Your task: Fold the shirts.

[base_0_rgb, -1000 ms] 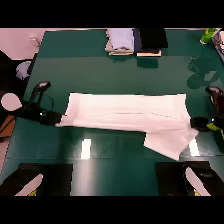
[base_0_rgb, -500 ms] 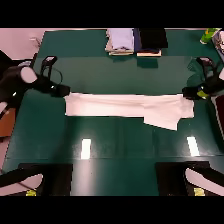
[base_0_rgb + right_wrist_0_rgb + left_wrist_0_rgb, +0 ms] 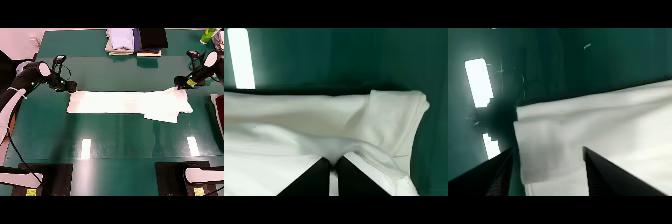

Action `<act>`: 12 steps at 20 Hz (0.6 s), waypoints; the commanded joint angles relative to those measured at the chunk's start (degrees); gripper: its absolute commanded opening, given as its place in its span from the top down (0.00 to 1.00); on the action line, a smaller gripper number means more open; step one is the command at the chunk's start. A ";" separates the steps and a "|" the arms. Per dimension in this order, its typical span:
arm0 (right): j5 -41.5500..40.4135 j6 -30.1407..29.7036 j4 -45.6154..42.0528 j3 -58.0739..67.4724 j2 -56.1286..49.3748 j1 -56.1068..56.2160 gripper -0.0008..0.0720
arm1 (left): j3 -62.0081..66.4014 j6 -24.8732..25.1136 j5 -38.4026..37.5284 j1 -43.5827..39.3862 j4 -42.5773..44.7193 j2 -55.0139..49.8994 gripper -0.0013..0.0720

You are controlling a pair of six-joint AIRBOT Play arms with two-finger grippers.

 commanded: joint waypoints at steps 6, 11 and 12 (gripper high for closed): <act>-0.33 -3.96 6.10 0.79 1.64 -6.03 0.16 | 5.60 -0.44 -5.07 0.00 -0.42 2.23 0.69; 3.39 -5.09 6.36 -4.26 1.27 -11.87 0.03 | 5.55 -0.39 -6.56 0.00 -5.46 3.52 0.94; 2.16 -5.75 6.78 -6.40 1.29 -12.57 0.03 | 5.55 -0.39 -7.02 0.00 -6.49 3.52 0.94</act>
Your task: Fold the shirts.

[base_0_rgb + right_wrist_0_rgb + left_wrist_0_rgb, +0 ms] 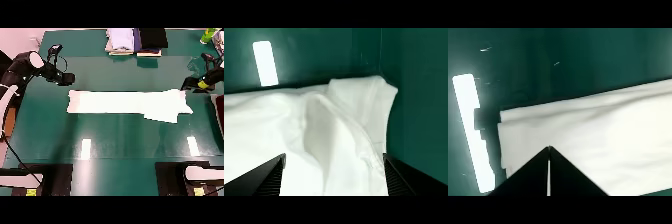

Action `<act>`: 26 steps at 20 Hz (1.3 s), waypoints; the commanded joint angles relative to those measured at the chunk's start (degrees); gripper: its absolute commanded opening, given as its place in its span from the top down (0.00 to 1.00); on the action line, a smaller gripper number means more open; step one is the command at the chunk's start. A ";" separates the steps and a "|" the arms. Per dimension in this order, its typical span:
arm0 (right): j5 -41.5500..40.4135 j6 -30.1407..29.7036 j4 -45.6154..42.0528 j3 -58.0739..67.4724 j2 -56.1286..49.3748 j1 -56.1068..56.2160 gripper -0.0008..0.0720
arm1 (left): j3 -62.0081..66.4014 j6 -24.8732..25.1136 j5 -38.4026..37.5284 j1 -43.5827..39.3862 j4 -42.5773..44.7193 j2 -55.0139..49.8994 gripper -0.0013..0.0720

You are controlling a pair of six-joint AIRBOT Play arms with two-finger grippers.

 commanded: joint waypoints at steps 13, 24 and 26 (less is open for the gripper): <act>-5.90 -2.93 2.21 -6.75 -6.56 -4.24 0.06 | 0.24 -0.02 -1.40 -8.74 -5.14 0.24 0.94; -3.96 -5.97 1.99 -6.84 -6.12 -2.29 0.97 | 0.33 -3.30 5.35 -15.72 -5.68 -2.60 0.95; -3.45 -5.97 2.03 -6.82 -3.08 -2.29 0.97 | 0.33 -3.28 7.63 -18.14 -6.78 -4.94 0.95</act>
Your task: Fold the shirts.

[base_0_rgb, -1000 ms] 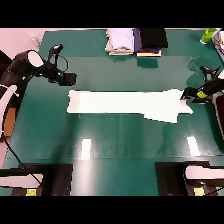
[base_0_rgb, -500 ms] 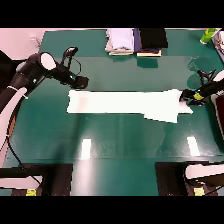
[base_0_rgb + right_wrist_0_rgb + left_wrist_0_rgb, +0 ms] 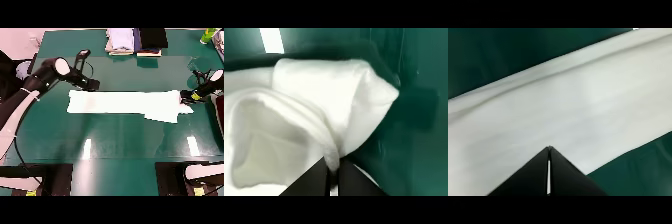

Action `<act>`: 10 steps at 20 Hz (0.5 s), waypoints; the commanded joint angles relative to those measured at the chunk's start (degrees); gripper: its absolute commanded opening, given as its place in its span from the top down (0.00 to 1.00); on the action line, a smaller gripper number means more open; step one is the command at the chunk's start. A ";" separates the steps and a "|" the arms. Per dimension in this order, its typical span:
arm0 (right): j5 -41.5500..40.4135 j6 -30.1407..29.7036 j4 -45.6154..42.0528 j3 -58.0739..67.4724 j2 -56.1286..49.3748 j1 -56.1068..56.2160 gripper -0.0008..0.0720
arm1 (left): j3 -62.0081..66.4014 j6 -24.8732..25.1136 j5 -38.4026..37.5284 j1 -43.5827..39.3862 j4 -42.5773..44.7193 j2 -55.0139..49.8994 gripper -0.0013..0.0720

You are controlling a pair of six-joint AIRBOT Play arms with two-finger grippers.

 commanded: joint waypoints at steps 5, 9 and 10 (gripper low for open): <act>5.79 -0.44 4.87 2.84 12.41 0.24 0.97 | 7.85 -0.72 4.94 -8.72 -3.28 -12.72 0.95; 9.94 0.50 9.33 9.51 16.85 4.66 0.97 | 17.59 -0.55 3.08 -12.85 -4.44 -21.38 0.95; 10.43 0.90 9.31 11.69 17.40 6.71 0.97 | 19.30 -0.55 2.25 -13.49 -4.52 -23.02 0.95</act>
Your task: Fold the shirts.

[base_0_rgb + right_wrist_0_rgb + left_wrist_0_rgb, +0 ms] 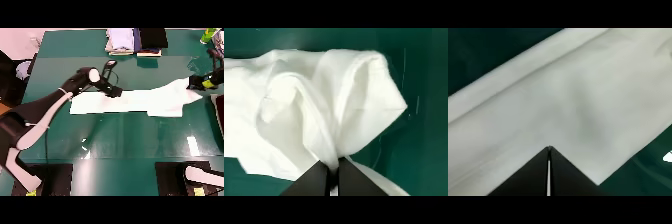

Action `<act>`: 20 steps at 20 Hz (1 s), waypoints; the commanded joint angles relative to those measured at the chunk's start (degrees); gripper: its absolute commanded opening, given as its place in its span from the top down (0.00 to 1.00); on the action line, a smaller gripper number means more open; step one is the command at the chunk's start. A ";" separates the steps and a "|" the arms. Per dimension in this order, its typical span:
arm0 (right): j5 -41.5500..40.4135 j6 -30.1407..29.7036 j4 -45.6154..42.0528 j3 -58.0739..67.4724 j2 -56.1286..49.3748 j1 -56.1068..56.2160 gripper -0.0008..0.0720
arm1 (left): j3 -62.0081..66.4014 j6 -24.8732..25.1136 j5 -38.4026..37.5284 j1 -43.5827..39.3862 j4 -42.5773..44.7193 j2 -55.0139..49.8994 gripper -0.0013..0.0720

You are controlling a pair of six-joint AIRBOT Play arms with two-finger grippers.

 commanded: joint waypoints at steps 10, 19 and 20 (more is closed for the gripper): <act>3.26 7.56 2.56 19.80 2.89 20.59 0.97 | 7.74 0.50 -2.71 -3.48 -0.74 -8.66 0.95; -0.26 9.35 11.06 20.85 0.94 23.52 0.97 | 17.70 -0.09 -15.72 3.19 7.21 -5.99 0.95; -1.01 9.35 11.58 20.85 0.31 24.59 0.97 | 18.18 -0.26 -15.76 4.46 9.97 -3.98 0.95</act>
